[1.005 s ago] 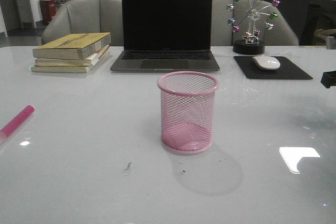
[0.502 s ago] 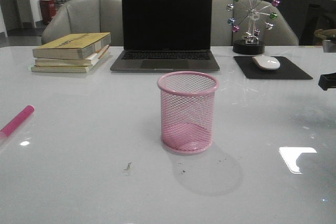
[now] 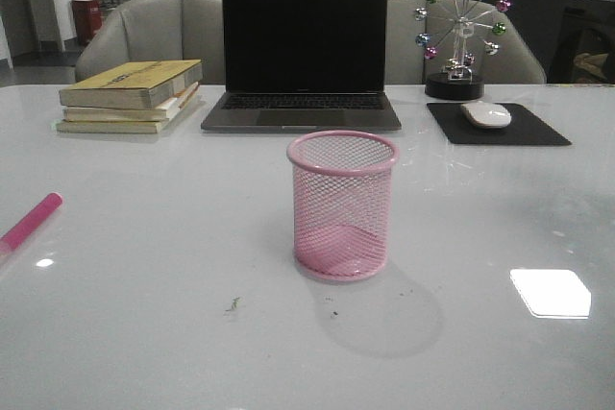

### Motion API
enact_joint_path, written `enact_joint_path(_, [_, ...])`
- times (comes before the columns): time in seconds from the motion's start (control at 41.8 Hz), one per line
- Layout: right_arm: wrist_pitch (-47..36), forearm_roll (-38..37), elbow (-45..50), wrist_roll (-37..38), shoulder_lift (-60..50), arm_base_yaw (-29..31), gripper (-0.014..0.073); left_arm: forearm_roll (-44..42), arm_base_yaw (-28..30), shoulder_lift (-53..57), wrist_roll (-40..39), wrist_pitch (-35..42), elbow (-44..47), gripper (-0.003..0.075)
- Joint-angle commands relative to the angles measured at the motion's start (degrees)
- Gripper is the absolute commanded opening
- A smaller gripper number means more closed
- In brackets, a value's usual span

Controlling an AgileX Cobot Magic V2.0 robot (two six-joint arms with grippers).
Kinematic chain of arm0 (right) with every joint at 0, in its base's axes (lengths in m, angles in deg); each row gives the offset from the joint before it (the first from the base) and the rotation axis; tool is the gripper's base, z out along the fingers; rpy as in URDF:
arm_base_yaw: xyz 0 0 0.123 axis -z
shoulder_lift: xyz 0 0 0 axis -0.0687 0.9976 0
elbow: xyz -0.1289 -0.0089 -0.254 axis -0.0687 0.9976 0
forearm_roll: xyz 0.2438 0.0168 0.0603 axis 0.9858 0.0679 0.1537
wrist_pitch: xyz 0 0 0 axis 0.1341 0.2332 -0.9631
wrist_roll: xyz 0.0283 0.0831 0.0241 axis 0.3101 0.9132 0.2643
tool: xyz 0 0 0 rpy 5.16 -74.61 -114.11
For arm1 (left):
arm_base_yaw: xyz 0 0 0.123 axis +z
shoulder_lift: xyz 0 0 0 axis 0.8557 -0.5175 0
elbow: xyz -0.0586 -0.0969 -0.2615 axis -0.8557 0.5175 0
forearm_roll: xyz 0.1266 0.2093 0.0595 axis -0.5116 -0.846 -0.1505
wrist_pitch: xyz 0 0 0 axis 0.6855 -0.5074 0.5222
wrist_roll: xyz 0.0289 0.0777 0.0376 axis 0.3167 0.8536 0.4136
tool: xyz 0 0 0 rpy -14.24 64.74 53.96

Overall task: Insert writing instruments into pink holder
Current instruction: 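Lift the green marker upright and carry it above the pink holder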

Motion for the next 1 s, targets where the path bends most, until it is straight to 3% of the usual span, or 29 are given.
enact_joint_path(0.0, [-7.14, 2.31, 1.78, -1.55, -8.73, -2.34, 0.0232, 0.75, -0.37, -0.11, 0.04, 4.75, -1.93, 0.056])
enact_joint_path(0.359, [-33.21, 7.95, 15.59, -2.08, -25.67, -23.42, 0.0232, 0.75, -0.37, -0.11, 0.04, 4.75, -1.93, 0.056])
enact_joint_path(0.646, [-63.24, 4.95, 19.95, -2.08, -24.08, -42.1, 0.0232, 0.75, -0.37, -0.11, 0.04, 4.75, -1.93, 0.056])
enact_joint_path(0.789, [-74.21, 0.15, 19.95, -2.08, -18.31, -43.92, 0.0232, 0.75, -0.37, -0.11, 0.04, 4.75, -1.93, 0.056])
enact_joint_path(0.981, [-77.54, -0.68, 19.95, -2.08, -10.06, -43.81, 0.0234, 0.75, -0.37, -0.11, 0.04, 4.75, -1.93, 0.056])
